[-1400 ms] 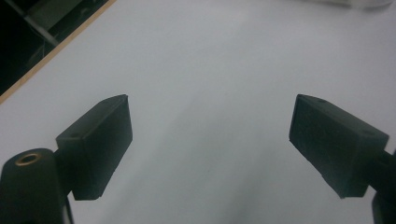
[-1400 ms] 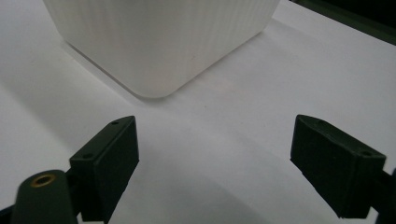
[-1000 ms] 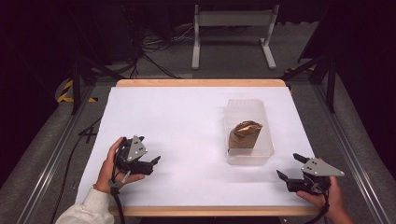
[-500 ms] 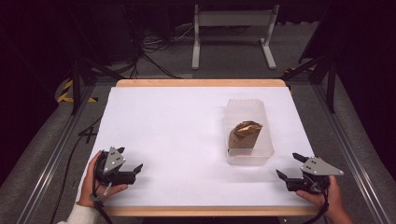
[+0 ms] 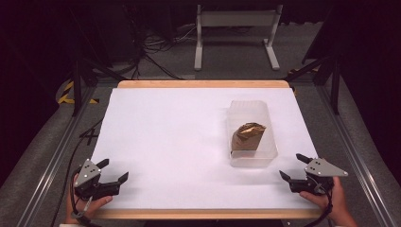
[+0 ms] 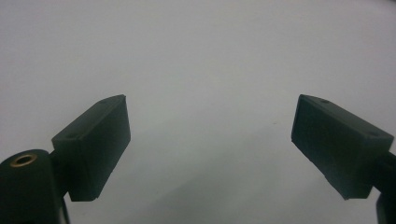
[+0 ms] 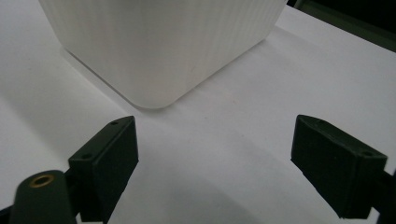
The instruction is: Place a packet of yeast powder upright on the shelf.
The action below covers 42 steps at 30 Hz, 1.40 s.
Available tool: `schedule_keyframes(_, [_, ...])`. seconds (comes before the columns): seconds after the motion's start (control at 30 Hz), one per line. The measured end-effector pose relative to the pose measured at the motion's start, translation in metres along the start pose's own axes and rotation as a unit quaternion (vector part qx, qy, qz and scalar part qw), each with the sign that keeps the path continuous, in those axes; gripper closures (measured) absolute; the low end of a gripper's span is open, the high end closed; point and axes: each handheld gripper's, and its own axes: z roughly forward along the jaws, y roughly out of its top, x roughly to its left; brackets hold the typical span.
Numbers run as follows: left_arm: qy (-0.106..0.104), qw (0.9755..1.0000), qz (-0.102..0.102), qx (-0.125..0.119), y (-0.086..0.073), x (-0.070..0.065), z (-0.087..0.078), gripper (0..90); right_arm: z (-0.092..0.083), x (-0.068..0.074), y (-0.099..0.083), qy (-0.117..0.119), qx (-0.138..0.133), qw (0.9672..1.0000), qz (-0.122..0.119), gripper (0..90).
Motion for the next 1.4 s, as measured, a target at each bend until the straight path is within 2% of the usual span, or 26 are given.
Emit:
schedule_keyframes(0.07, [0.002, 1.0, -0.007, -0.001, -0.002, 0.002, -0.001, 12.4, 0.001, 0.0, 0.0, 0.001, 0.001, 1.0, 0.0, 15.5])
schedule_keyframes(0.13, [0.003, 1.0, -0.004, 0.001, -0.002, 0.001, 0.0, 12.4, 0.002, 0.0, 0.001, 0.003, 0.001, 1.0, 0.002, 15.5])
schedule_keyframes(0.23, [0.008, 0.9999, 0.009, 0.008, -0.002, -0.004, 0.001, 12.3, 0.005, 0.0, 0.001, 0.006, 0.001, 1.0, -0.005, 15.5])
schedule_keyframes(0.33, [0.006, 0.9998, 0.015, 0.014, -0.001, -0.007, 0.004, 12.2, 0.005, 0.0, 0.002, 0.006, 0.002, 1.0, -0.005, 15.4])
schedule_keyframes(0.47, [0.005, 0.9992, 0.034, 0.02, -0.002, -0.012, 0.005, 11.9, 0.005, 0.002, 0.004, 0.001, 0.0, 0.9999, -0.011, 15.3])
schedule_keyframes(0.93, [0.012, 0.9992, 0.036, 0.017, 0.0, -0.014, 0.005, 12.1, 0.006, 0.0, 0.003, 0.001, 0.002, 1.0, -0.008, 15.2])
schedule_keyframes(1.03, [0.006, 0.9993, 0.033, 0.017, 0.0, -0.014, 0.005, 13.3, 0.005, 0.0, 0.003, 0.001, 0.003, 1.0, -0.007, 15.1])
schedule_keyframes(1.13, [0.01, 0.9989, 0.041, 0.021, 0.001, -0.015, 0.006, 14.1, 0.005, 0.001, 0.003, 0.002, 0.001, 1.0, -0.007, 15.2])
schedule_keyframes(1.4, [0.006, 0.999, 0.037, 0.023, 0.0, -0.014, 0.007, 13.7, 0.006, 0.0, 0.002, 0.001, 0.0, 0.9999, -0.01, 15.2])
